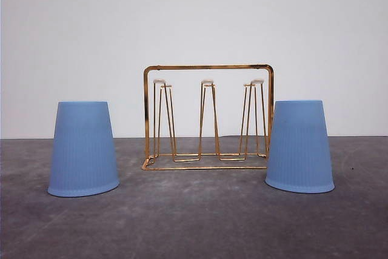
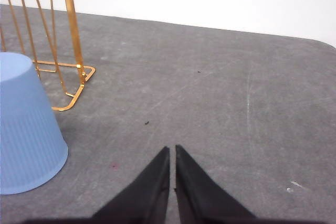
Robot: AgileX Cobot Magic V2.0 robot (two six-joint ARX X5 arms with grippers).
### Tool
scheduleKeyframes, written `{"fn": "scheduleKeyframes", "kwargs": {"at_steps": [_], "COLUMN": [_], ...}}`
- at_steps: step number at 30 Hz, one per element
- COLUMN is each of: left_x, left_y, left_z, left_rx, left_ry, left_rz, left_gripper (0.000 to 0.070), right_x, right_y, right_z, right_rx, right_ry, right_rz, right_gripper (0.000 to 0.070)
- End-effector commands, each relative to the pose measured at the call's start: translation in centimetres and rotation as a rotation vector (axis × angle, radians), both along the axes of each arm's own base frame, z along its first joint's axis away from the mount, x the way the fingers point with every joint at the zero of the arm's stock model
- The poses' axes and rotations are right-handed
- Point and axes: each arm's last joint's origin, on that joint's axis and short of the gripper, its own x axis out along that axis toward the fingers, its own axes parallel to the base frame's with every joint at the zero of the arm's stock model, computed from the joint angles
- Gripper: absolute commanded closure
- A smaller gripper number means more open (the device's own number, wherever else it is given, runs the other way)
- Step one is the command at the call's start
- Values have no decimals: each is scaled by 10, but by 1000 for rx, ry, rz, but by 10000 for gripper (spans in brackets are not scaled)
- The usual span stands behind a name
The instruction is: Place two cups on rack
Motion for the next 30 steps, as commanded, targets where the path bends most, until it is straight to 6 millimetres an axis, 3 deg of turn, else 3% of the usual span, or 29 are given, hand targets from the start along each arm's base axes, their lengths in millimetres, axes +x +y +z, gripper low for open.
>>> {"fn": "scheduleKeyframes", "kwargs": {"at_steps": [1,30], "left_x": [1,1], "left_y": [0,0], "left_z": [-5,-5], "left_rx": [0,0], "left_ry": [18,18], "left_rz": [2,2], "left_gripper": [677,677], "right_x": [0,0], "right_y": [0,0], "right_z": [0,0], "right_rx": [-2,-2], "right_ry": [-8,-8], "right_rz": [-3,-3], "right_gripper": [683,683]}}
